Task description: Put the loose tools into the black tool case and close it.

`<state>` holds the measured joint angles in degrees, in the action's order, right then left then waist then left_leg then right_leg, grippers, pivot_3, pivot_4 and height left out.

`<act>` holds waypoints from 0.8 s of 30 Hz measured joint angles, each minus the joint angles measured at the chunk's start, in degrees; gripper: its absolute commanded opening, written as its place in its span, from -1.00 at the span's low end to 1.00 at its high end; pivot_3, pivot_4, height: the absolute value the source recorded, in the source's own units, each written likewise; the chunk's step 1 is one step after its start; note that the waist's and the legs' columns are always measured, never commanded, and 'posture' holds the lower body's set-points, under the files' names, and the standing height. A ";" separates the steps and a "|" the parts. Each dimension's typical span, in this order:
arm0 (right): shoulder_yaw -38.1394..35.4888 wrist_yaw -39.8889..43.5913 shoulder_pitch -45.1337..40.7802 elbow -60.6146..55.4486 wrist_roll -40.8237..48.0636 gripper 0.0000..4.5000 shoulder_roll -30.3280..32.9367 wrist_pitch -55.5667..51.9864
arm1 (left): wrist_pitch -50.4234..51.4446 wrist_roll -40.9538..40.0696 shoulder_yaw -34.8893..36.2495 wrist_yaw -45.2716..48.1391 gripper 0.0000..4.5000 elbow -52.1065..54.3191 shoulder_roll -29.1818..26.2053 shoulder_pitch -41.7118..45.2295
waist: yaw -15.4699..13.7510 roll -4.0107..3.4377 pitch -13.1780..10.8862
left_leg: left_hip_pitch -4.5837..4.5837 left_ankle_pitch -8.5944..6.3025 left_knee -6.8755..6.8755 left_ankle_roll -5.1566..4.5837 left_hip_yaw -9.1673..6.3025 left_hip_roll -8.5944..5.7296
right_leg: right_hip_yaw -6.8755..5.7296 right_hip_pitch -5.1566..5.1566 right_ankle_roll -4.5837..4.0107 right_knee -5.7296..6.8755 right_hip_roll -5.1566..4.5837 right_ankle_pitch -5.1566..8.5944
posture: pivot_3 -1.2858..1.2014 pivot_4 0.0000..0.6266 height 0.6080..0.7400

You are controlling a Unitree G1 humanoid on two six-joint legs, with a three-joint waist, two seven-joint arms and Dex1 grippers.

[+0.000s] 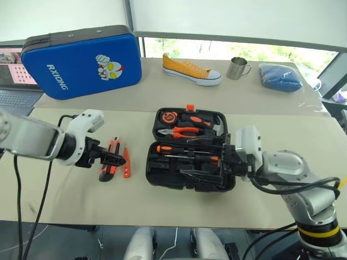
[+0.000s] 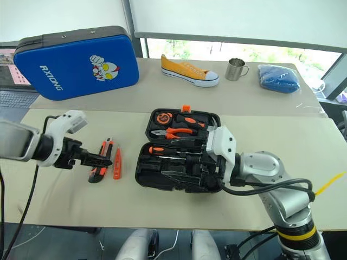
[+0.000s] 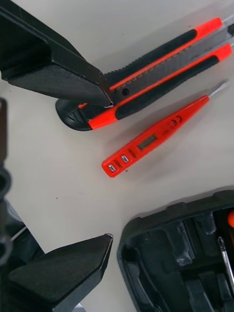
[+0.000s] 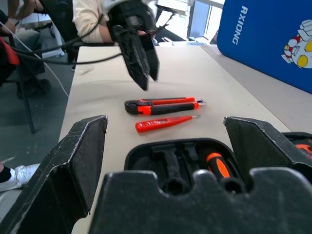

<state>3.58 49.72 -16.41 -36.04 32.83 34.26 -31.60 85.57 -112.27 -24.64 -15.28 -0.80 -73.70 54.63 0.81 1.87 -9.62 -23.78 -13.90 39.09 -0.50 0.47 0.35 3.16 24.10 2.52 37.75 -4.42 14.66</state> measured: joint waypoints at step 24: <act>0.31 -6.10 5.23 -4.35 -0.75 1.00 0.43 0.14 | 3.37 -0.23 -13.55 -11.03 0.24 -16.75 13.06 8.13 | 0.02 0.07 -0.04 | -0.04 0.05 0.03 0.02 -0.04 -0.07 | 0.01 0.01 0.00 0.00 -0.03 0.00 | 0.03 -0.52 1.00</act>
<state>3.89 43.62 -11.18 -40.38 32.09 34.69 -31.46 88.94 -112.50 -38.20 -26.31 -17.55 -60.65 62.76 0.83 1.94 -9.66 -23.82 -13.85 39.12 -0.48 0.43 0.28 3.17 24.11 2.53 37.75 -4.46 14.66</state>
